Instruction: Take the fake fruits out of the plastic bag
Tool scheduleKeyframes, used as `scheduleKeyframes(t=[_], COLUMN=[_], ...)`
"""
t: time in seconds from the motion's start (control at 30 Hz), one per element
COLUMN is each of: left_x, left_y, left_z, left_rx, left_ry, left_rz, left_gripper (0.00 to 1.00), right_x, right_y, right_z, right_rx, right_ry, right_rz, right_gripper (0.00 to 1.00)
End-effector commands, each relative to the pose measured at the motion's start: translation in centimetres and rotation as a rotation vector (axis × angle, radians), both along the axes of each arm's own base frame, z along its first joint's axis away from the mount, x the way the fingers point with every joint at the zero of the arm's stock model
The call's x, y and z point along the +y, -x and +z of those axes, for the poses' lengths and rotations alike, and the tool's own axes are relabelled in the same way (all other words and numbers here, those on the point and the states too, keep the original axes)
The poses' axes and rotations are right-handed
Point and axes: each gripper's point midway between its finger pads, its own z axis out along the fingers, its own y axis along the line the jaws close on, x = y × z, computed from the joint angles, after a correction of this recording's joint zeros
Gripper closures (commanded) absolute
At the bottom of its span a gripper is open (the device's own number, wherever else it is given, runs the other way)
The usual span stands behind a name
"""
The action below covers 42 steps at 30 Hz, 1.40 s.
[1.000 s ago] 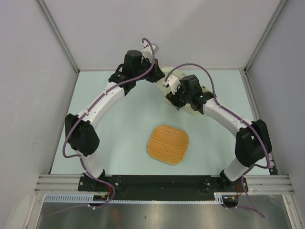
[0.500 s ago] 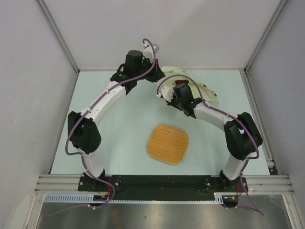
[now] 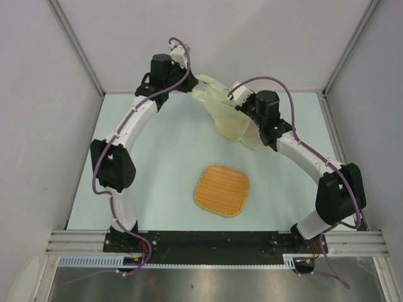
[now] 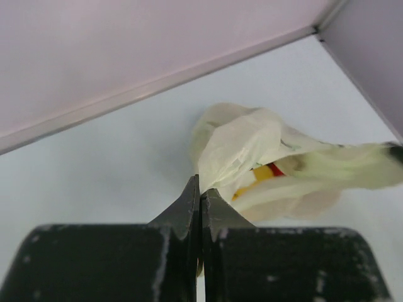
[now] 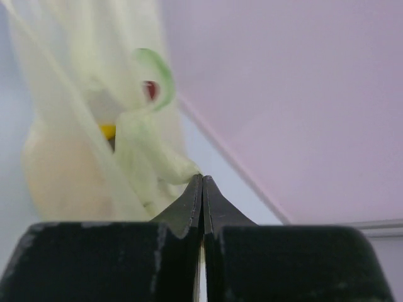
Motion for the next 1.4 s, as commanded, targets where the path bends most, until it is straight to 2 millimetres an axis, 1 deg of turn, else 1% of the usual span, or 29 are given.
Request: scheduleKeyframes(t=[0.0, 0.1, 0.13, 0.17, 0.2, 0.23, 0.27, 0.3, 0.33, 0.37, 0.4, 0.53, 0.57, 0.63, 0.67, 0.7, 0.73, 0.77, 0.8, 0.83, 0.87, 0.93, 0.97, 1.03, 1.07, 1.13, 1.17, 1.27, 1.37], left_x=[5.7, 7.3, 7.5, 7.8, 7.9, 8.2, 8.5, 9.0, 9.2, 9.3, 9.5, 10.1, 10.1, 10.2, 10.0, 10.1, 9.9, 9.5, 9.5, 9.8, 9.6, 9.6, 9.5, 9.1, 9.1, 9.0, 9.0, 9.1, 9.3], left_y=[-4.4, -5.6, -5.8, -5.9, -5.8, -5.5, -5.3, -5.1, -4.8, -3.9, -3.2, 0.4, 1.2, 3.7, 4.6, 5.9, 6.8, 6.8, 7.8, 9.6, 10.1, 12.3, 13.0, 14.8, 15.6, 16.8, 17.9, 19.5, 20.5], left_z=[2.9, 4.7, 5.5, 7.5, 8.9, 10.5, 12.5, 13.9, 15.3, 17.6, 19.0, 23.9, 24.0, 25.2, 24.4, 23.4, 22.0, 17.6, 16.3, 15.9, 11.0, 8.5, 4.1, 1.9, -1.0, -2.6, -3.5, -4.3, -4.9], left_rx=[-0.133, -0.191, -0.216, -0.264, -0.296, -0.332, -0.375, -0.402, -0.433, -0.485, -0.515, -0.592, -0.585, -0.581, -0.544, -0.506, -0.455, -0.358, -0.324, -0.304, -0.194, -0.134, -0.037, 0.024, 0.09, 0.142, 0.163, 0.189, 0.186], left_ry=[-0.055, -0.058, -0.062, -0.055, -0.051, -0.048, -0.031, -0.024, -0.021, -0.01, -0.006, 0.033, 0.039, 0.062, 0.066, 0.066, 0.073, 0.05, 0.047, 0.065, 0.049, 0.065, 0.053, 0.078, 0.071, 0.089, 0.091, 0.106, 0.097], left_rz=[0.126, 0.152, 0.158, 0.163, 0.167, 0.175, 0.196, 0.227, 0.231, 0.229, 0.228, 0.223, 0.217, 0.196, 0.175, 0.165, 0.149, 0.12, 0.112, 0.11, 0.102, 0.086, 0.077, 0.046, 0.039, 0.035, 0.027, 0.018, 0.009], left_gripper=[1.0, 1.0, 1.0, 1.0, 1.0, 1.0, 1.0, 1.0, 1.0, 1.0, 1.0, 1.0, 1.0, 1.0, 1.0, 1.0, 1.0, 1.0, 1.0, 1.0, 1.0, 1.0, 1.0, 1.0, 1.0, 1.0, 1.0, 1.0, 1.0], right_x=[0.6, 0.2, 0.0, -0.2, -0.4, -0.6, -0.8, -0.8, -1.6, -1.8, -1.9, -3.0, -2.6, -3.3, -2.9, -2.0, -1.5, -1.8, -1.8, -1.8, -2.1, -2.9, -3.1, -3.8, -3.8, -2.6, -2.3, -0.2, 1.6], right_y=[-2.6, -5.9, -7.0, -7.9, -10.2, -10.7, -11.4, -13.6, -13.0, -13.3, -15.5, -12.2, -13.2, -9.4, -9.1, -9.8, -8.8, -6.5, -6.2, -5.2, -3.6, -2.5, -2.0, -0.8, 0.4, 2.0, 2.8, 5.5, 7.9], right_z=[8.1, 8.3, 12.5, 13.7, 12.4, 17.5, 19.4, 17.5, 24.2, 25.4, 22.9, 30.1, 26.8, 30.1, 28.5, 23.3, 21.2, 21.7, 15.1, 13.1, 12.5, 5.1, 3.0, -2.0, -4.4, -5.4, -5.4, -2.6, 1.3], right_rx=[-0.227, -0.208, -0.27, -0.282, -0.247, -0.332, -0.358, -0.313, -0.434, -0.446, -0.399, -0.565, -0.495, -0.556, -0.52, -0.409, -0.359, -0.359, -0.243, -0.204, -0.185, 0.018, 0.091, 0.275, 0.386, 0.468, 0.49, 0.477, 0.417], right_ry=[-0.161, -0.251, -0.342, -0.377, -0.383, -0.45, -0.493, -0.481, -0.549, -0.588, -0.571, -0.604, -0.576, -0.603, -0.586, -0.544, -0.523, -0.515, -0.472, -0.461, -0.462, -0.477, -0.483, -0.482, -0.493, -0.51, -0.509, -0.493, -0.511], right_rz=[0.0, -0.06, -0.085, -0.1, -0.129, -0.125, -0.127, -0.152, -0.148, -0.148, -0.172, -0.113, -0.119, -0.058, -0.043, -0.031, -0.001, 0.024, 0.01, 0.011, 0.008, -0.069, -0.094, -0.157, -0.185, -0.124, -0.098, 0.028, 0.138], right_gripper=[1.0, 1.0, 1.0, 1.0, 1.0, 1.0, 1.0, 1.0, 1.0, 1.0, 1.0, 1.0, 1.0, 1.0, 1.0, 1.0, 1.0, 1.0, 1.0, 1.0, 1.0, 1.0, 1.0, 1.0, 0.99, 0.9, 0.71, 0.44, 0.34])
